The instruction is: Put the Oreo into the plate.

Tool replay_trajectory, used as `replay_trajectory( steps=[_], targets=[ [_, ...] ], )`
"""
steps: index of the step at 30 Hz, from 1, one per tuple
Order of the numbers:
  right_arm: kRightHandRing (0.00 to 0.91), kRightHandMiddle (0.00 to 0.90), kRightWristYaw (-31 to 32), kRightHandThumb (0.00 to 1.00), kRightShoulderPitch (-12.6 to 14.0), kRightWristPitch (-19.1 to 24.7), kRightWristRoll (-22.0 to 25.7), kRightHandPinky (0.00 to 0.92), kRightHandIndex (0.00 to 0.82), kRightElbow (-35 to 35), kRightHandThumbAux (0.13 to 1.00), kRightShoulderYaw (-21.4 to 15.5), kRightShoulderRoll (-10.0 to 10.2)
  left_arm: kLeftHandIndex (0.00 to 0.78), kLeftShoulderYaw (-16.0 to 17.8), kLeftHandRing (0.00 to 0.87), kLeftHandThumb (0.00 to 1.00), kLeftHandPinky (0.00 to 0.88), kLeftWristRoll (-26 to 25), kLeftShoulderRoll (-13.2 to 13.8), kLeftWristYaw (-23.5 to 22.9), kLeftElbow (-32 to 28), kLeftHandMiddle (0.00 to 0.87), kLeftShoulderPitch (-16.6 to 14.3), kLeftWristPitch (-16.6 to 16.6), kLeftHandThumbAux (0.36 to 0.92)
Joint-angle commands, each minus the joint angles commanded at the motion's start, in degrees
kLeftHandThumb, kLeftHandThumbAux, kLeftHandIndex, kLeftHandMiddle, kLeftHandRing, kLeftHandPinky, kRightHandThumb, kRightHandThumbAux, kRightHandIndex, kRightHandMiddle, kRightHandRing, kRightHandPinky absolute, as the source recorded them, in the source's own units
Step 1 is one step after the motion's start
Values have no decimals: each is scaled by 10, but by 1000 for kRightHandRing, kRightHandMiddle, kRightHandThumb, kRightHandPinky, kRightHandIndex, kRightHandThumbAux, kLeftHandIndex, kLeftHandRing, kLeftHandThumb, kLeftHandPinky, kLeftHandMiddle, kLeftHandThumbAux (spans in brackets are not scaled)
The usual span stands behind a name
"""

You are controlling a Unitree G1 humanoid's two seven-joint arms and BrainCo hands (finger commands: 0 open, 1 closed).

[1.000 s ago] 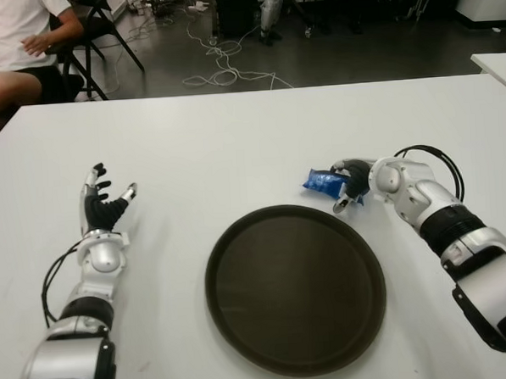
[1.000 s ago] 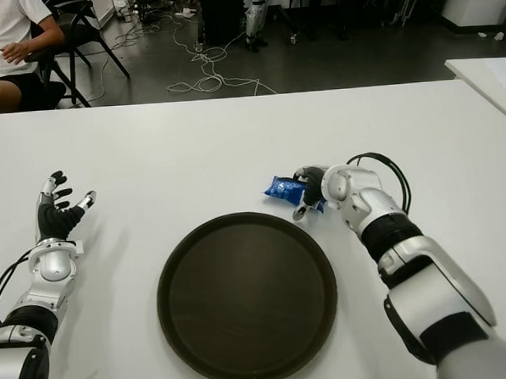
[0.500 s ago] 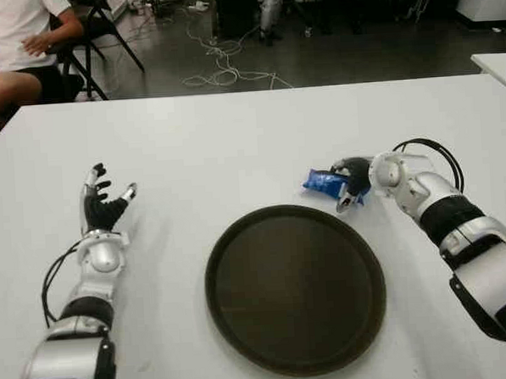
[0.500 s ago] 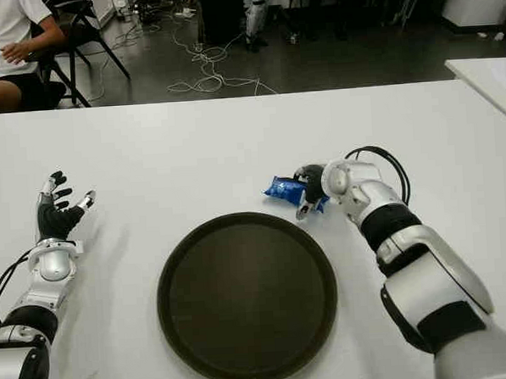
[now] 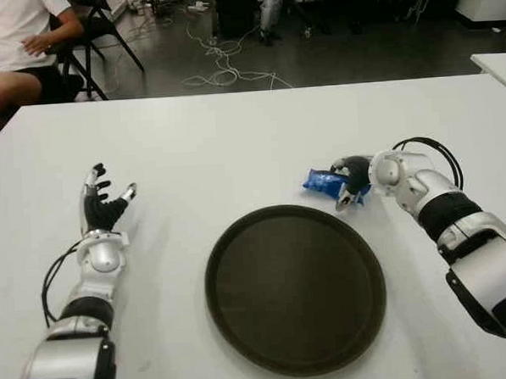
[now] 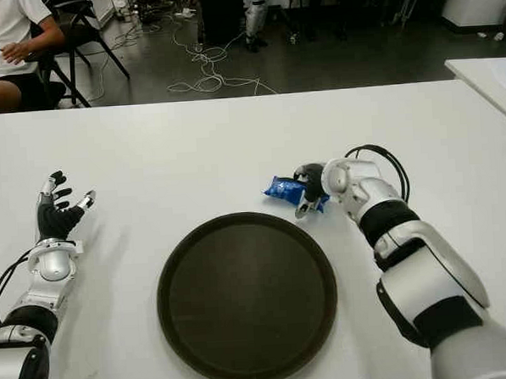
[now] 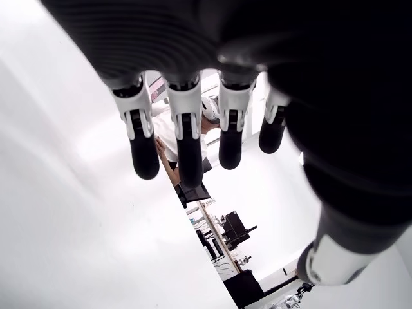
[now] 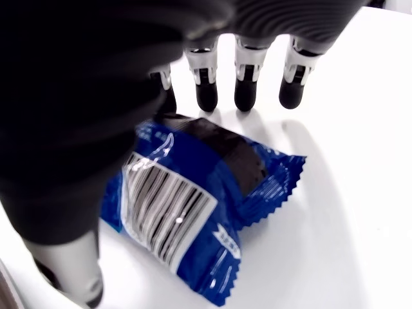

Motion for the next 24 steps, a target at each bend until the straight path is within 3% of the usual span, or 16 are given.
replay_trajectory(
  steps=[15,24],
  targets=[
    [43,105,-24,0,1,32,4,0,72,2,753,-9,17,93,-1,196,248,250,2,1,2,1,168,-1,3,693],
    [49,110,-39,0,4,39,3,0,81,0,747,-9,20,91,0,165,258,203,2,0,5,0,147,-1,2,712]
  ],
)
